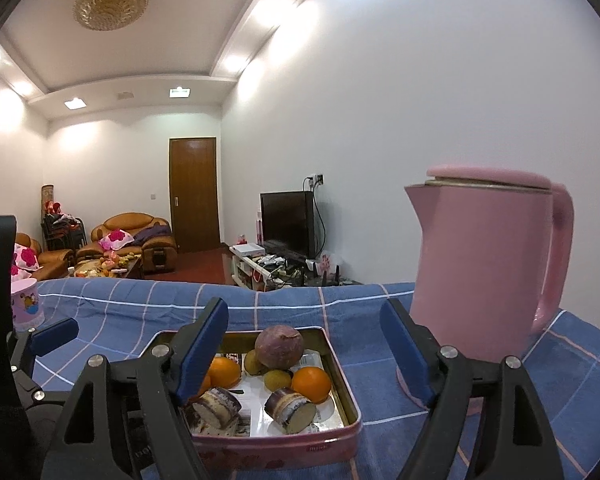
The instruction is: Organize fruits
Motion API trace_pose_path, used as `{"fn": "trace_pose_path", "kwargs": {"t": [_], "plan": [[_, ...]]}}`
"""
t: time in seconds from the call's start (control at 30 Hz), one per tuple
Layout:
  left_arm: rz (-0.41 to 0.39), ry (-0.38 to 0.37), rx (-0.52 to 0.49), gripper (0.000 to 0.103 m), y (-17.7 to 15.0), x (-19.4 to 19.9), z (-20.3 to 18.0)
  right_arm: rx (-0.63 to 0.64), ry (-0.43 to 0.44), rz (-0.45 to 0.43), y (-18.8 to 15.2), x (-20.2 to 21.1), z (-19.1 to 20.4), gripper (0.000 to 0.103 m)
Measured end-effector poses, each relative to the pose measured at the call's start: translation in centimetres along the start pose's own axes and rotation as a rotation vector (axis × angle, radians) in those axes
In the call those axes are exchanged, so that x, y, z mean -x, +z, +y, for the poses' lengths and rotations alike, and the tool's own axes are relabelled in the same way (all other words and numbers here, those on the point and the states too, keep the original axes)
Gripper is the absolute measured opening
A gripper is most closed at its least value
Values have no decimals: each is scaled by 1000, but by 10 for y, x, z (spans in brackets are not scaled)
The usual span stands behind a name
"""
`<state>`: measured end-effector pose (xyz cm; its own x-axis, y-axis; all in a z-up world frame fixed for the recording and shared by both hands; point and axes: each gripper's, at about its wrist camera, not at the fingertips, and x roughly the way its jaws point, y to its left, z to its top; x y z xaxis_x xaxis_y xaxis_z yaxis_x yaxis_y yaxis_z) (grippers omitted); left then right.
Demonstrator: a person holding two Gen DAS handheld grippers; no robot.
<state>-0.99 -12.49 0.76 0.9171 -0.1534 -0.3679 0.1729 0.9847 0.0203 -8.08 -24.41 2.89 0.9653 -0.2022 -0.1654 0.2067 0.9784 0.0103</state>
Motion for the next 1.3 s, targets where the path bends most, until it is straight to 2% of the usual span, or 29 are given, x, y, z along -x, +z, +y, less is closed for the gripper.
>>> {"fn": "trace_pose_path", "kwargs": {"t": [0.43, 1.3], "plan": [[-40, 24, 5, 103, -6, 21, 6, 18, -10, -39, -2, 17, 6, 80], [-44, 35, -5, 103, -8, 21, 7, 8, -18, -39, -3, 18, 4, 80]]}}
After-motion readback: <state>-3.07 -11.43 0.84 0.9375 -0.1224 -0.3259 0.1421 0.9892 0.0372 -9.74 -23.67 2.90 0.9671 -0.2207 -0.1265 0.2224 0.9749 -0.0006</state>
